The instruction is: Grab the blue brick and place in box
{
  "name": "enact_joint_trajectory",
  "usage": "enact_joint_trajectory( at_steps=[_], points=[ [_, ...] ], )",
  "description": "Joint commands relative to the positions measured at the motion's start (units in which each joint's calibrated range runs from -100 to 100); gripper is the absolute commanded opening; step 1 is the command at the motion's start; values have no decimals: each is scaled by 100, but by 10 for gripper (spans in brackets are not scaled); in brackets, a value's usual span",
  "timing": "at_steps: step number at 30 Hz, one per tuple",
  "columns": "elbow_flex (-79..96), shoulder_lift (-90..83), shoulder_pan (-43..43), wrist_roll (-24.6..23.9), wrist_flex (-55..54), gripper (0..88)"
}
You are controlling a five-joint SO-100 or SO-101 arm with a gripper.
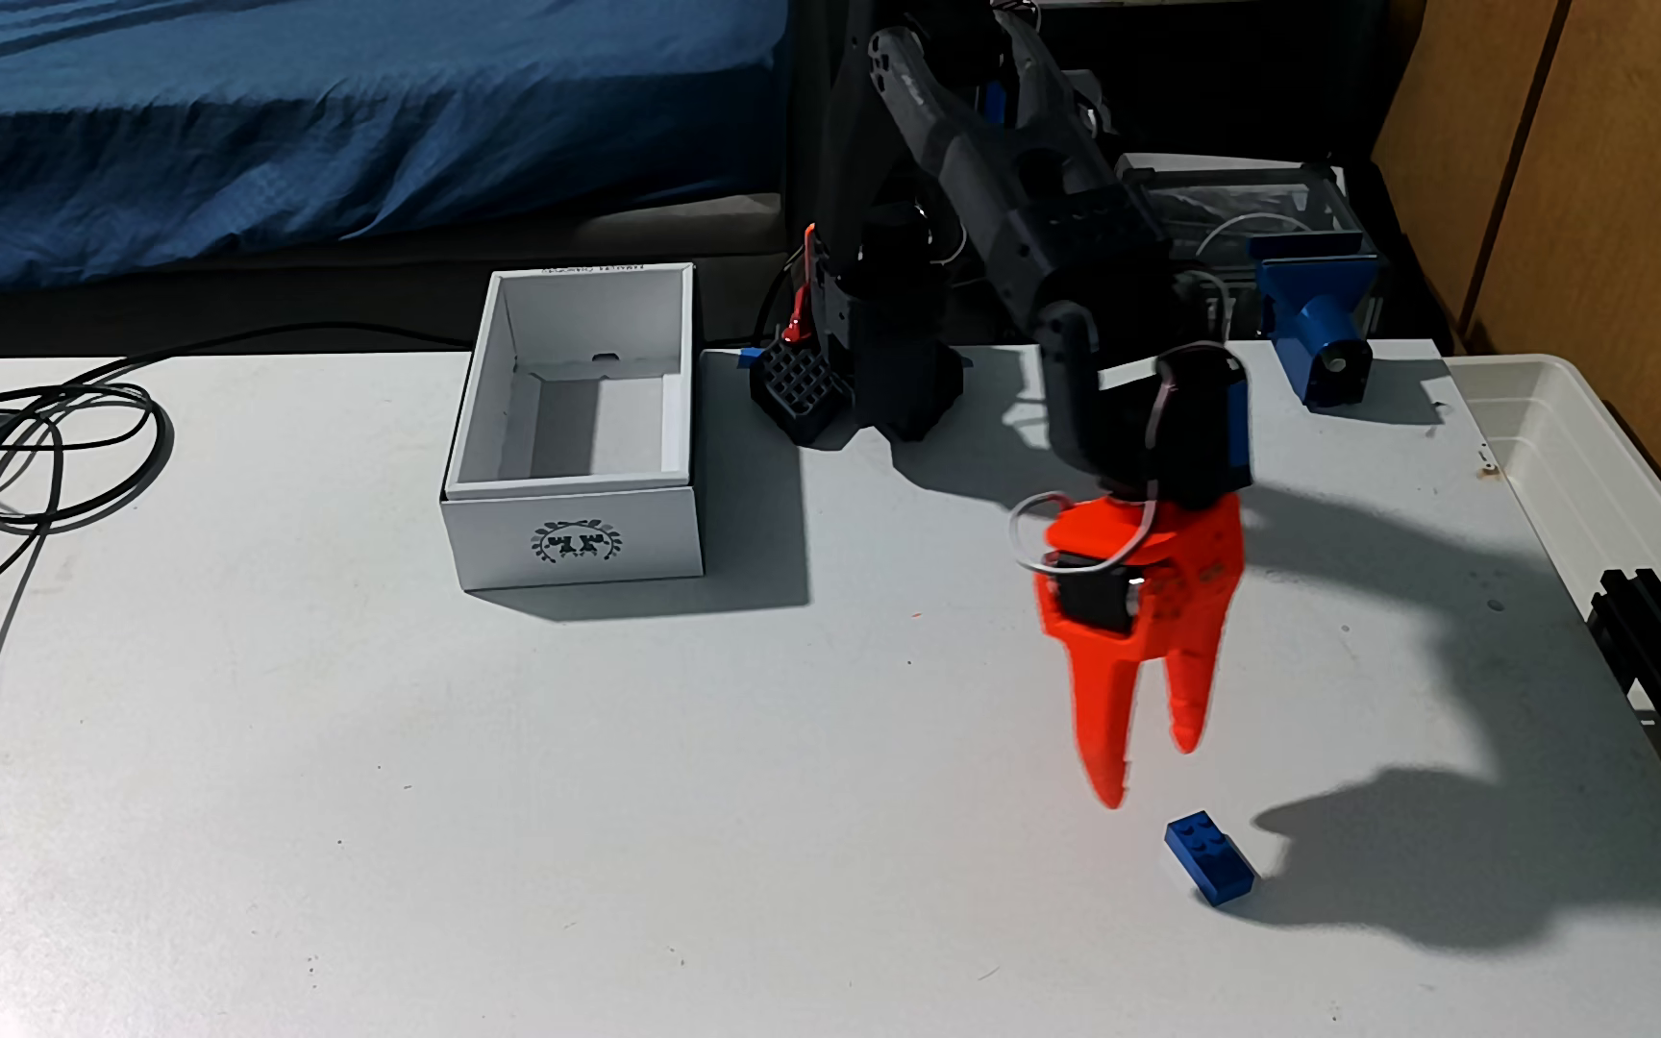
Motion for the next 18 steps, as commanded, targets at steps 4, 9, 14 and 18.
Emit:
enact_joint_trajectory(
  at_steps=[4,9,14,18],
  points=[
    [-353,31,-142,-533,-55,259],
    [-362,40,-276,-764,-63,297],
    [-415,57,-313,-1017,-63,297],
    [-415,57,-373,-1038,-80,297]
  ],
)
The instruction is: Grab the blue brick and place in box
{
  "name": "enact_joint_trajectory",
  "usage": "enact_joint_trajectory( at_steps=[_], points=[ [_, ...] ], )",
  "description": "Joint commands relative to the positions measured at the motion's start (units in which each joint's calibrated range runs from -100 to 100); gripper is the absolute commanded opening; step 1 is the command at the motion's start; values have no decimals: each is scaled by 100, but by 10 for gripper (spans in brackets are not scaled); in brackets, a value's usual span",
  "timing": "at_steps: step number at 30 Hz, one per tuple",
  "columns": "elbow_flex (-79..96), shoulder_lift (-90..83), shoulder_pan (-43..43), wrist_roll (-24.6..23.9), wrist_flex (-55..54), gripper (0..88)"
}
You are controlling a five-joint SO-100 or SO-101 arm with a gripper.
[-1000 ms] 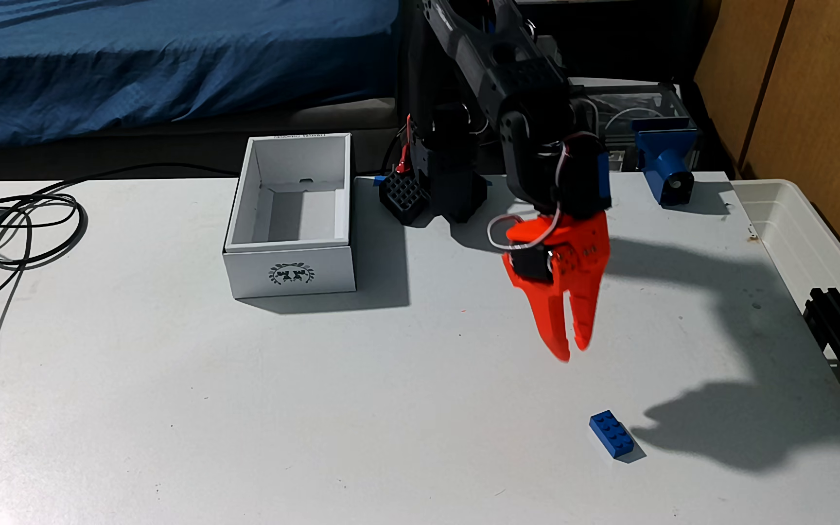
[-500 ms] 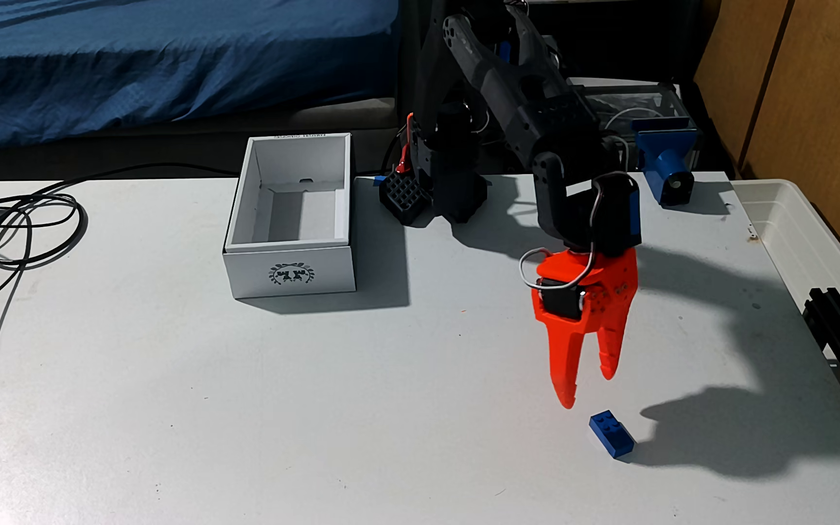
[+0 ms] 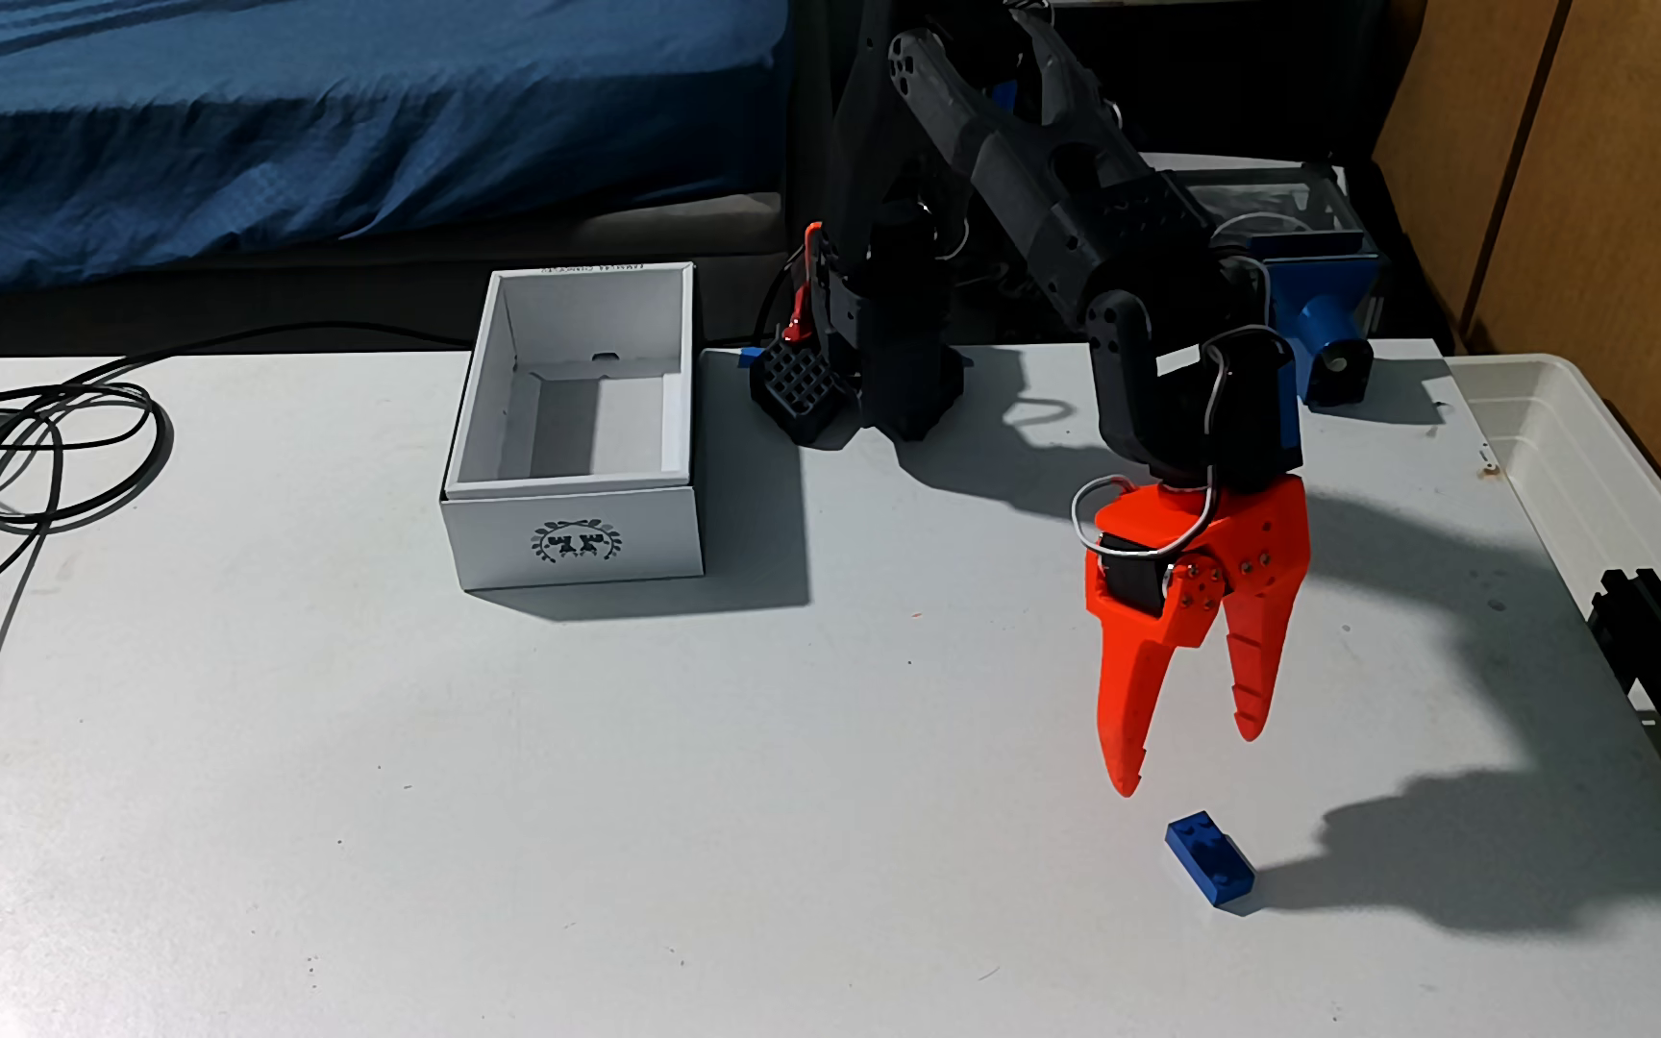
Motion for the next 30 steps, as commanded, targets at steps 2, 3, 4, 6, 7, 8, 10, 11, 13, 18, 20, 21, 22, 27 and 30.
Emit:
enact_joint_trajectory(
  at_steps=[2,3,4,6,7,8,10,11,13,18,20,21,22,27,30],
  points=[
    [-218,-19,-40,-206,-218,297],
    [-201,-19,-40,-354,-253,297],
    [-192,-19,-40,-496,-253,297],
    [-218,31,-40,-659,-253,297],
    [-236,99,-33,-685,-253,298],
    [-281,192,-33,-691,-253,298],
    [-458,446,-26,-691,-253,313],
    [-538,606,12,-691,-253,322],
    [-751,945,116,-691,-253,334],
    [-1265,1460,294,-691,-175,332],
    [-1310,1486,324,-691,-175,330],
    [-1336,1503,331,-691,-175,327],
    [-1345,1511,331,-691,-175,326],
    [-1345,1520,331,-691,-184,326],
    [-1345,1528,331,-691,-184,325]
  ],
)
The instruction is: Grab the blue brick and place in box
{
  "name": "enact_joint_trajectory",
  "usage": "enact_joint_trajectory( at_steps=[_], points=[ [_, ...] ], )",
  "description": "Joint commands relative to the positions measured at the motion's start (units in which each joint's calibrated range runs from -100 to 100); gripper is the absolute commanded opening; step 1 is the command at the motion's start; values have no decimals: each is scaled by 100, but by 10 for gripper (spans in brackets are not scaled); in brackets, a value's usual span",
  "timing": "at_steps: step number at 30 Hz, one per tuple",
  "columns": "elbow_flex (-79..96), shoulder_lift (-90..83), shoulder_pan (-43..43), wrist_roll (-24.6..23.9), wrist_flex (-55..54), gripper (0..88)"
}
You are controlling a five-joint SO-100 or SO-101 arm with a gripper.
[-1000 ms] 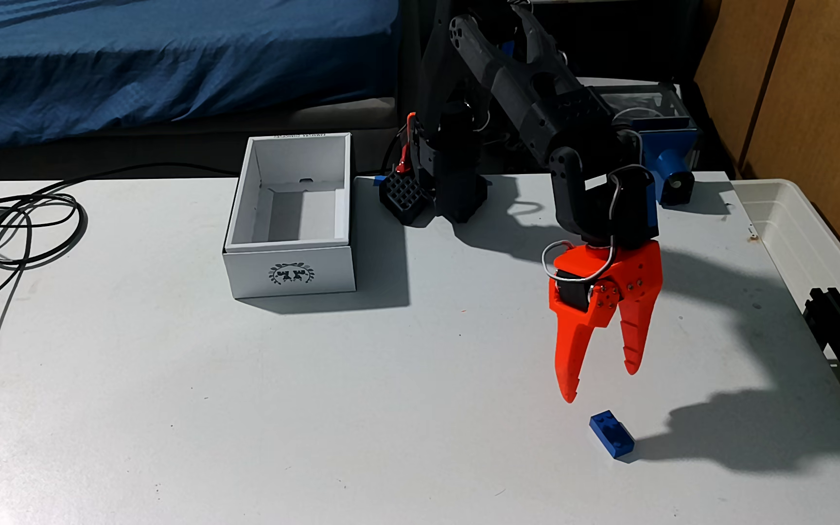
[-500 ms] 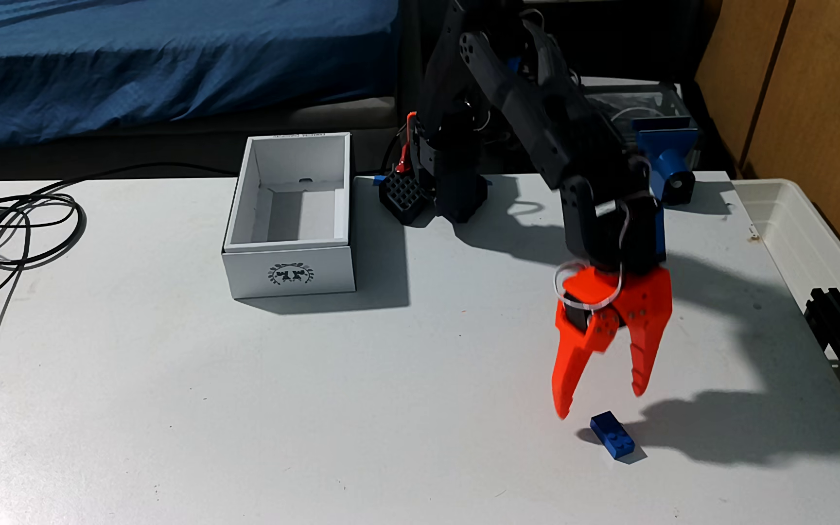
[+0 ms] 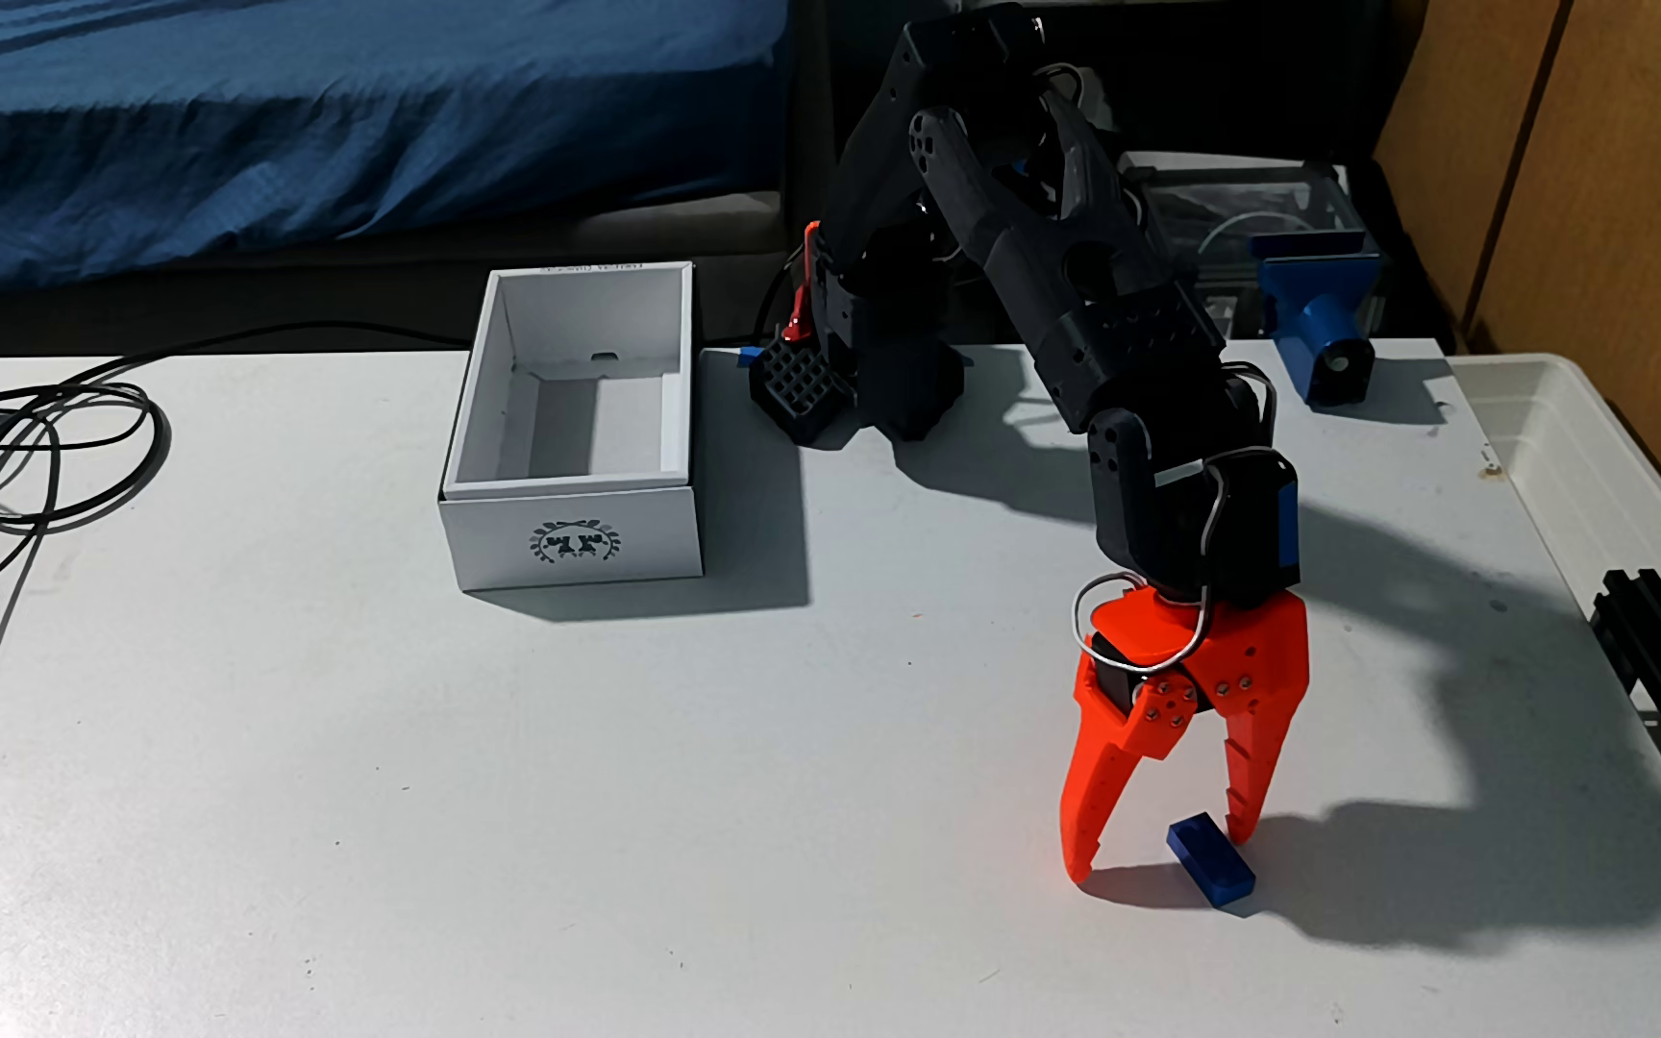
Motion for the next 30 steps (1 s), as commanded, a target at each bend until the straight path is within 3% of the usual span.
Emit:
enact_joint_trajectory(
  at_steps=[1,24,30],
  points=[
    [-219,-9,58,-27,1,322],
    [-148,-68,73,15,27,14],
    [-121,-77,125,31,44,6]
  ],
)
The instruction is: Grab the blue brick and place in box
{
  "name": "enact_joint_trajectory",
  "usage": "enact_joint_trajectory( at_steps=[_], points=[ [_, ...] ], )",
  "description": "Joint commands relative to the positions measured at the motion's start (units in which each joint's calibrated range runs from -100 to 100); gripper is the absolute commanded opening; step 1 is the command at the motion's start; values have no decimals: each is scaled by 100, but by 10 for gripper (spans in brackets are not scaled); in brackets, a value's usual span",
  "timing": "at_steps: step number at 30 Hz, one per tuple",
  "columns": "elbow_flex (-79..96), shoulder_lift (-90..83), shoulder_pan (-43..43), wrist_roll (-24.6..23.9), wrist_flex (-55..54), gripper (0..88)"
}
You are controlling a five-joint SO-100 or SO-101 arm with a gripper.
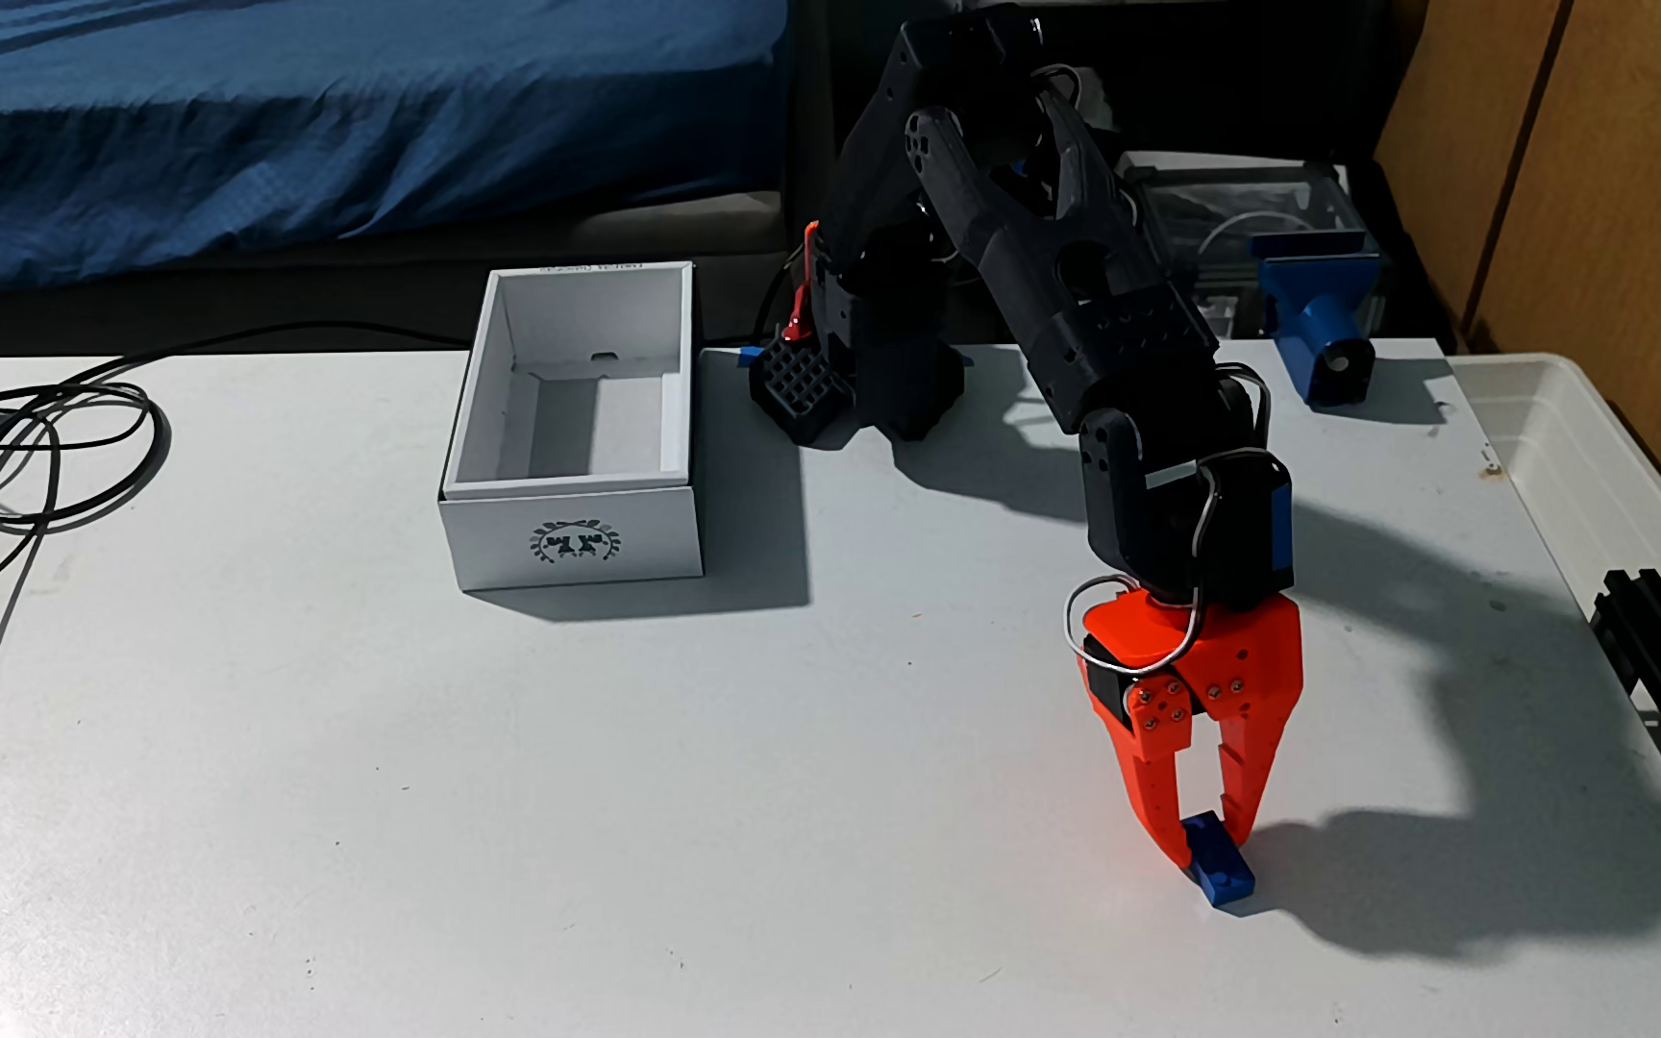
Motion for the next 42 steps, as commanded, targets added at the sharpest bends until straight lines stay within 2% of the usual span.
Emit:
enact_joint_trajectory(
  at_steps=[1,6,16,24,35,42],
  points=[
    [-59,-94,118,25,87,6],
    [-218,-567,393,25,802,6],
    [-201,-3138,1158,20,2707,7],
    [-112,-4491,2399,36,4430,9],
    [1680,-4576,3223,78,4447,9],
    [1885,-4576,3922,741,4516,9]
  ],
)
